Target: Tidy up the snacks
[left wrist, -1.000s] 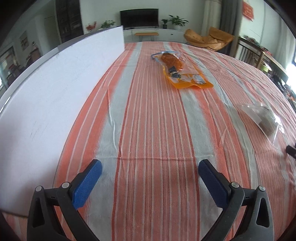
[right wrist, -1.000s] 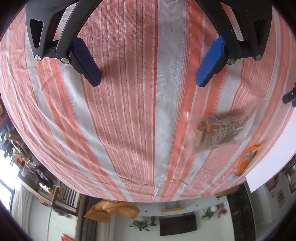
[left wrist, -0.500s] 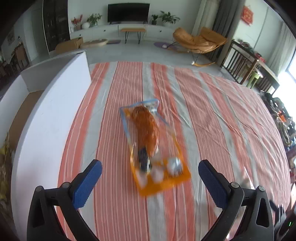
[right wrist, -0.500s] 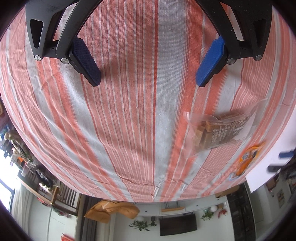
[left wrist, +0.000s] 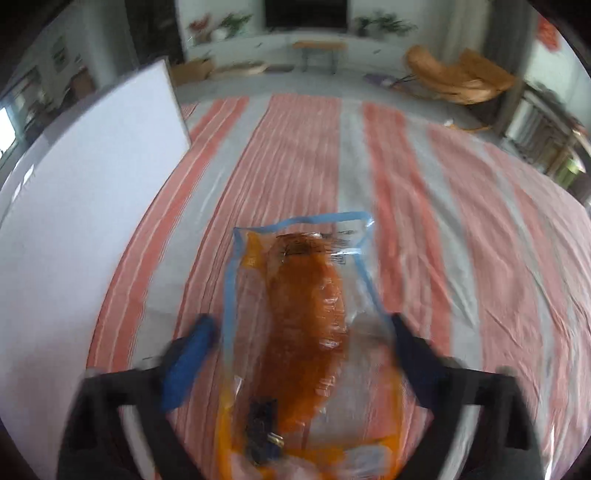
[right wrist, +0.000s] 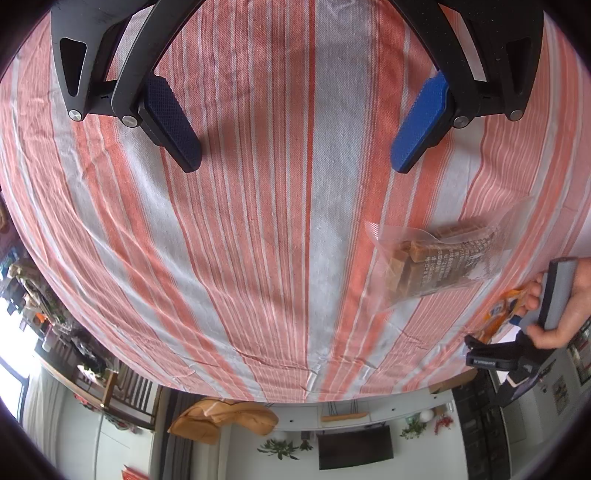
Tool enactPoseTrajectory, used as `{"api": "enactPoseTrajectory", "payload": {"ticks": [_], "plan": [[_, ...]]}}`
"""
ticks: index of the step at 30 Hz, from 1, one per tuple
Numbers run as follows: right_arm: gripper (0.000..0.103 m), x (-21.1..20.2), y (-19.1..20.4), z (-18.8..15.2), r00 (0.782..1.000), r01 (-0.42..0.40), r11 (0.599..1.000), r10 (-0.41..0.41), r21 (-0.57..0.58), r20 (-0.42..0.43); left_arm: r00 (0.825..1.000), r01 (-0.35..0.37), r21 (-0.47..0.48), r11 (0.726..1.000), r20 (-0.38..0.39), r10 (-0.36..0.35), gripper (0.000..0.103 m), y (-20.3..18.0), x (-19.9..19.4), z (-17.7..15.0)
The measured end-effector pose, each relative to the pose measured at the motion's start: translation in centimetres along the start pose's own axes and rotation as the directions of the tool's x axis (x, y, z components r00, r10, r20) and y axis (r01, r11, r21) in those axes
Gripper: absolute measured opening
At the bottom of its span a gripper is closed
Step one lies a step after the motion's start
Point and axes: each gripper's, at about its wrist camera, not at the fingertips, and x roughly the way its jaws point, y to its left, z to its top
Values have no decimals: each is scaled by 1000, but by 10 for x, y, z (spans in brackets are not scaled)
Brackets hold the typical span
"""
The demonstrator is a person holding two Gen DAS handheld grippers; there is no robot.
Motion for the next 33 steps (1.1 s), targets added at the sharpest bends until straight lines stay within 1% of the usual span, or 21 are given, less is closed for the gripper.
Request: {"api": "enactPoseTrajectory", "payload": {"ticks": [2, 3, 4, 7, 9, 10, 11, 12, 13, 15, 16, 17, 18, 19, 21, 25, 27, 33], "plan": [[103, 0, 0, -3, 1000, 0, 1000, 0, 0, 0, 999, -24, 114, 993, 32, 20, 59, -4, -16, -19], [103, 0, 1, -4, 1000, 0, 1000, 0, -1, 0, 999, -27, 172, 985, 48, 19, 57, -5, -25, -35], [103, 0, 1, -3, 1000, 0, 1000, 0, 0, 0, 998, -20, 205, 979, 54, 9, 55, -4, -34, -50], [103, 0, 1, -3, 1000, 0, 1000, 0, 0, 0, 996, 34, 254, 967, 67, -52, 56, 14, -73, -116], [103, 0, 1, -3, 1000, 0, 1000, 0, 0, 0, 994, 83, 256, 963, 52, -100, 60, 25, -98, -151], [103, 0, 1, -3, 1000, 0, 1000, 0, 0, 0, 991, 117, 246, 962, 30, -128, 71, 30, -106, -165], [103, 0, 1, -3, 1000, 0, 1000, 0, 0, 0, 985, 167, 222, 961, -4, -171, 80, 36, -112, -180], [103, 0, 1, -3, 1000, 0, 1000, 0, 0, 0, 977, 212, 199, 957, -29, -210, 83, 42, -115, -191], [103, 0, 1, -3, 1000, 0, 1000, 0, 0, 0, 973, 225, 207, 952, -5, -229, 88, 45, -121, -198], [103, 0, 1, -3, 1000, 0, 1000, 0, 0, 0, 969, 243, 232, 942, -8, -248, 93, 49, -120, -203], [103, 0, 1, -3, 1000, 0, 1000, 0, 0, 0, 966, 255, 244, 936, -15, -259, 100, 49, -119, -204], [103, 0, 1, -3, 1000, 0, 1000, 0, 0, 0, 962, 268, 254, 929, -19, -272, 103, 48, -116, -202], [103, 0, 1, -3, 1000, 0, 1000, 0, 0, -1, 966, 251, 270, 929, -9, -259, 103, 43, -114, -200], [103, 0, 1, -3, 1000, 0, 1000, 0, 0, -1, 975, 212, 305, 929, 0, -222, 103, 38, -113, -203], [103, 0, 1, -3, 1000, 0, 1000, 0, 0, 0, 974, 210, 296, 932, 18, -226, 103, 36, -106, -190], [103, 0, 1, -3, 1000, 0, 1000, 0, 0, -1, 976, 186, 276, 943, 56, -209, 103, 35, -109, -195], [103, 0, 1, -3, 1000, 0, 1000, 0, 0, -1, 977, 185, 271, 945, 57, -207, 103, 37, -112, -200], [103, -1, 1, -3, 1000, 0, 1000, 0, 0, -1, 977, 185, 271, 945, 57, -207, 103, 37, -110, -198]]}}
